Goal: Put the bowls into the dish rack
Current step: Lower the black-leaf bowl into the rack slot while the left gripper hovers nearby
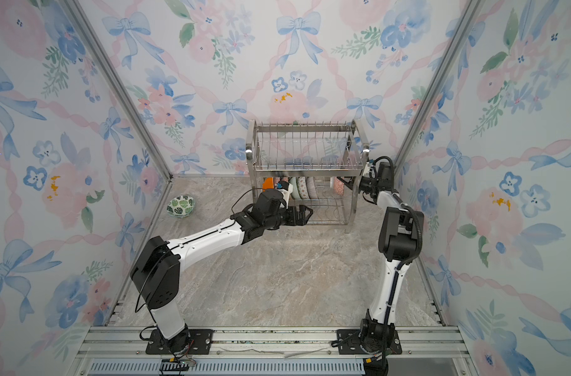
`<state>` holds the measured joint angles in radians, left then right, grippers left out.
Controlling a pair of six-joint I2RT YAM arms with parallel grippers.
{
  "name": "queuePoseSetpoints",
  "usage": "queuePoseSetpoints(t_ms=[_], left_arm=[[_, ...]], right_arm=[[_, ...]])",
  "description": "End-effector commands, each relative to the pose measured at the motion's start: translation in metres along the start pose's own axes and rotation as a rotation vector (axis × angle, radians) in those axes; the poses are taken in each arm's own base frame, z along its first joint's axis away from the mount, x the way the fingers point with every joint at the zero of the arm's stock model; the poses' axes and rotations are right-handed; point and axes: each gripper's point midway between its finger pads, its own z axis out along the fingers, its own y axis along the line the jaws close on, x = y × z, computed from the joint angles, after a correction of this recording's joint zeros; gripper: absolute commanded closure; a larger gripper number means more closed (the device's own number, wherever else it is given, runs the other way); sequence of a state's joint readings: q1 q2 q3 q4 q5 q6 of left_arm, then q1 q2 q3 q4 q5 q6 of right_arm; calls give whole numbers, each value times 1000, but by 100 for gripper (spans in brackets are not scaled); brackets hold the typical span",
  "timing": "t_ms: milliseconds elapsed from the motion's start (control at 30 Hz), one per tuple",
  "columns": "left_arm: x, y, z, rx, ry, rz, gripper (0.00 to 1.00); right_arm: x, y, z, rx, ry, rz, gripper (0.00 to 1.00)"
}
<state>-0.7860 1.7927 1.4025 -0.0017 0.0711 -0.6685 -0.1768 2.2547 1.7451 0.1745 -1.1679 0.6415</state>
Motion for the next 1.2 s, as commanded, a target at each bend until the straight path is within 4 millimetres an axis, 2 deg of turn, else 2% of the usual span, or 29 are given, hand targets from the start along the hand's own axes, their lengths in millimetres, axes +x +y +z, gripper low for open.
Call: queuePoseSetpoints(t_ms=[0, 267, 633, 933, 1167], left_arm=[[-8, 1, 3, -24, -20, 33, 2], [-4, 6, 4, -41, -5, 32, 2], [-2, 9, 4, -50, 3, 31, 2], [2, 9, 7, -47, 16, 27, 2], [4, 10, 7, -49, 21, 27, 2]], right_arm=[[-2, 19, 15, -78, 39, -49, 100], [10, 24, 39, -127, 102, -41, 100], [20, 9, 66, -188, 117, 32, 100], [14, 14, 67, -260, 108, 68, 100], [14, 9, 64, -259, 98, 80, 100]])
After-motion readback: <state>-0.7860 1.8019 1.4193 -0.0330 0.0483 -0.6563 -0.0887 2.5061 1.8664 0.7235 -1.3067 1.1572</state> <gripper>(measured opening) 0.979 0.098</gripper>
